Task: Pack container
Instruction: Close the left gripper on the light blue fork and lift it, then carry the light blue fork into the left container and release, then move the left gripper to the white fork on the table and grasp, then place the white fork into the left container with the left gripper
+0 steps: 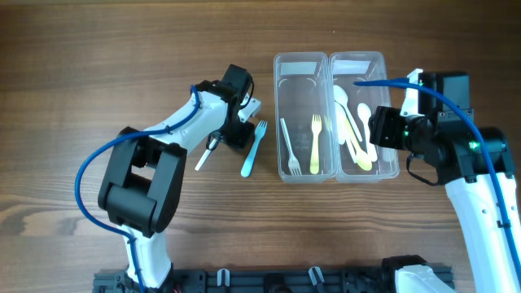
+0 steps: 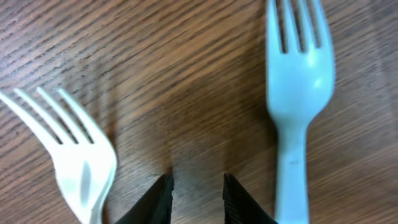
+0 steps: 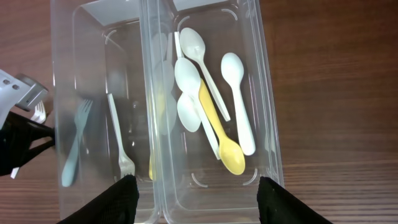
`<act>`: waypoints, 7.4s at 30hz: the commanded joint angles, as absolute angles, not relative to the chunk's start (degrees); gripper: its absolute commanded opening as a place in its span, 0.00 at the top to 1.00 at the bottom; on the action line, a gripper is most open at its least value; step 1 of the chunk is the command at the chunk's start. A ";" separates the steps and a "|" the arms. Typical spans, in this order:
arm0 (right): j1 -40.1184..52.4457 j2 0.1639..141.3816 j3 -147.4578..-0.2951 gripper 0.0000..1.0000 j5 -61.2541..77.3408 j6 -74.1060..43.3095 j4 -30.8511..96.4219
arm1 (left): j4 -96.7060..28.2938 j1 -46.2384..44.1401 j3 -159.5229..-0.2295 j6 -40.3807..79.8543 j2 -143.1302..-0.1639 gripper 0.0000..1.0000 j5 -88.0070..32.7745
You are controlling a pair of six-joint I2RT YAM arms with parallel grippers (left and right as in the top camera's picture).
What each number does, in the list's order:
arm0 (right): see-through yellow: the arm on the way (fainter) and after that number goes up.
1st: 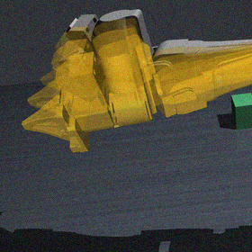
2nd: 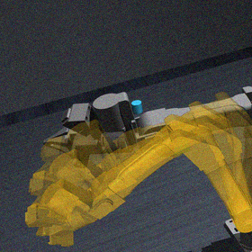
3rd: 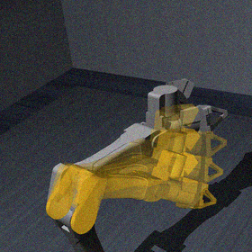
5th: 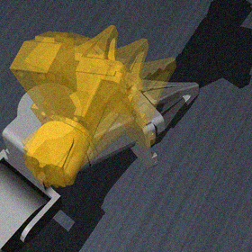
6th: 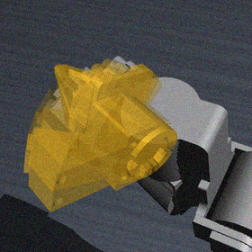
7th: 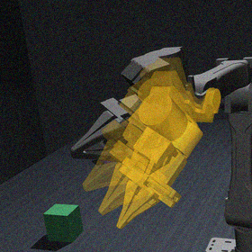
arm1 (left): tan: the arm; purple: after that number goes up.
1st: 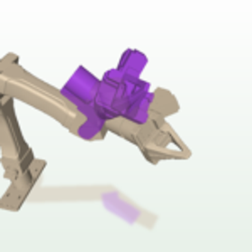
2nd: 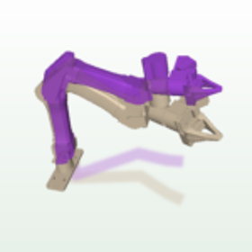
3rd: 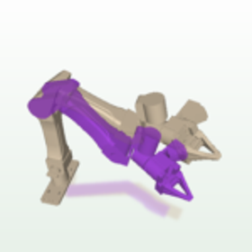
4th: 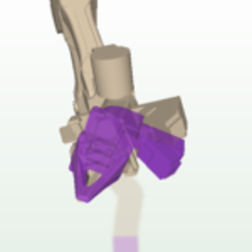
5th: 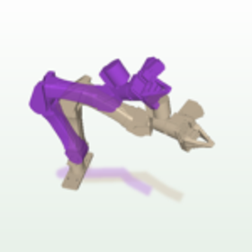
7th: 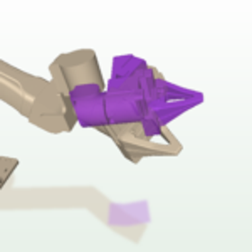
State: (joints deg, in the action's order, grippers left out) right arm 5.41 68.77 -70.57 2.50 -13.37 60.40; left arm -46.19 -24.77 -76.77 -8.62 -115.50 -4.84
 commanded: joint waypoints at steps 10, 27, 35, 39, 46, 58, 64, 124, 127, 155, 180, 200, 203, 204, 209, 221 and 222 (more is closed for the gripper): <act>5.32 68.66 -71.61 0.39 1.32 -12.40 60.01 | -45.80 -31.16 -78.13 -3.60 -112.86 0.71 -5.41; 5.32 68.66 -71.61 0.39 1.32 -12.16 60.47 | -38.89 -33.47 -78.00 -1.23 -113.60 0.57 2.28; 5.32 68.66 -71.61 0.39 1.30 -12.16 60.45 | -37.21 -32.99 -78.00 -1.21 -117.14 0.54 2.26; 5.32 68.66 -71.61 0.39 1.30 -12.16 60.47 | -36.51 -32.99 -78.00 -1.19 -117.97 0.53 2.28; 5.32 68.66 -71.61 0.39 1.32 -12.16 60.49 | -35.18 -31.68 -78.00 -1.19 -118.13 0.51 2.15; 5.32 68.66 -71.61 0.40 1.32 -12.21 60.66 | -35.97 -31.29 -78.00 -1.23 -118.13 0.68 2.02; 5.32 68.66 -71.61 0.43 1.32 -12.19 60.80 | -36.84 -31.27 -78.00 -1.21 -118.13 0.81 2.02; -8.67 56.34 -71.64 0.09 -2.55 -15.46 57.65 | -58.59 -37.82 -94.19 9.56 -95.61 0.40 18.39; -12.56 56.80 -71.64 0.07 1.15 -15.44 57.71 | -63.70 -32.36 -93.45 6.96 -96.29 0.36 18.65; -28.21 78.70 -71.64 0.01 1.39 -18.22 57.28 | -56.23 -19.05 -80.55 -18.81 -115.66 0.49 -4.69; -28.21 78.70 -71.64 0.00 2.68 -18.26 57.23 | -59.66 -22.63 -84.25 -13.89 -117.73 0.96 -1.89; -28.21 78.70 -71.64 0.01 5.26 -18.44 57.25 | -49.39 -38.59 -93.43 16.23 -100.44 0.96 -9.41; -28.21 78.70 -71.64 0.00 5.87 -17.98 57.30 | -46.46 -40.34 -93.43 18.55 -103.83 0.96 -8.99; -28.21 78.63 -71.64 0.01 6.11 -17.98 57.39 | -45.47 -40.84 -93.43 18.55 -104.95 0.96 -8.97; -28.21 78.28 -71.64 0.01 7.42 -16.99 57.41 | -41.80 -42.02 -93.43 20.08 -108.55 0.79 -9.13; -28.21 67.85 -71.64 0.05 15.35 -9.87 56.16 | -46.92 -37.10 -93.51 19.57 -98.28 0.60 -5.26; -28.21 65.69 -71.64 0.05 16.99 -8.49 56.23 | -48.12 -36.51 -93.51 18.39 -96.40 0.60 -3.70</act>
